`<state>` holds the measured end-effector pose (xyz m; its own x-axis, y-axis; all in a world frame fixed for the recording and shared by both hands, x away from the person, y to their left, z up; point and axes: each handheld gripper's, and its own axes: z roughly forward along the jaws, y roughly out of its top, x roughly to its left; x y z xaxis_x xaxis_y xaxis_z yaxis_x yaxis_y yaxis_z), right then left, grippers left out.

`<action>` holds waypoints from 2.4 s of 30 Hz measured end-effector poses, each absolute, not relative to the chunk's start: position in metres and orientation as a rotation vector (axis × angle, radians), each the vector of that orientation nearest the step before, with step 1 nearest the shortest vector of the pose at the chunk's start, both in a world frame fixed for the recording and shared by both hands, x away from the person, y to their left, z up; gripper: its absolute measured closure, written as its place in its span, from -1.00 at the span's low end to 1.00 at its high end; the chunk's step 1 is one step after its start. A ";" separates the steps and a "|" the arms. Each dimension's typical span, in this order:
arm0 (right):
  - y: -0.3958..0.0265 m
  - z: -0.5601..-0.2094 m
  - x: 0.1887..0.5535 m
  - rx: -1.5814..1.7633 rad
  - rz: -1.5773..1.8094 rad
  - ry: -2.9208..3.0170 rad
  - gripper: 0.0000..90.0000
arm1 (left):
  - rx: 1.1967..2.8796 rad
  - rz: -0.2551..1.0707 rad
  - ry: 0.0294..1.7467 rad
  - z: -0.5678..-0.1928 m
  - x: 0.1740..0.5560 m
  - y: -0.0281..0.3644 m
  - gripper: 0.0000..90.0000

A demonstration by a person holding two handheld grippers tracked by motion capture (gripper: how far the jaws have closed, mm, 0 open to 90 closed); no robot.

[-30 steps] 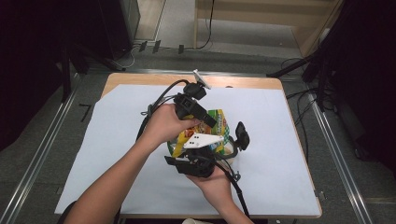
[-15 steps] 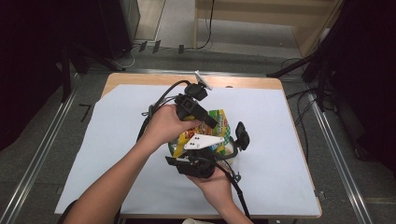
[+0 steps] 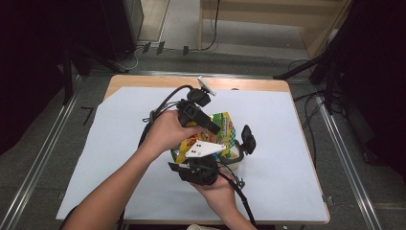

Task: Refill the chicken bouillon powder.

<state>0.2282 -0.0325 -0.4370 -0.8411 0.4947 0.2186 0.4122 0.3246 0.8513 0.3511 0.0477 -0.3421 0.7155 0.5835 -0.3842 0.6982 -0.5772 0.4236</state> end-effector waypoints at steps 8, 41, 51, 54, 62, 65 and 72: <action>-0.034 -0.434 0.228 0.856 1.617 2.478 0.55 | 2.364 -0.262 0.964 -0.338 0.350 0.047 0.47; -0.037 -0.429 0.227 0.831 1.567 2.528 0.54 | 2.356 -0.274 0.967 -0.338 0.350 0.044 0.48; -0.037 -0.439 0.226 0.791 1.582 2.518 0.48 | 2.320 -0.288 0.946 -0.344 0.346 0.052 0.50; -0.036 -0.442 0.225 0.782 1.584 2.517 0.41 | 2.313 -0.284 0.937 -0.346 0.345 0.055 0.51; -0.036 -0.449 0.225 0.767 1.619 2.522 0.22 | 2.283 -0.300 0.943 -0.351 0.345 0.065 0.56; -0.036 -0.452 0.226 0.784 1.603 2.528 0.11 | 2.290 -0.285 0.922 -0.351 0.342 0.066 0.59; -0.036 -0.461 0.226 0.800 1.581 2.546 0.08 | 2.279 -0.310 0.916 -0.357 0.340 0.072 0.65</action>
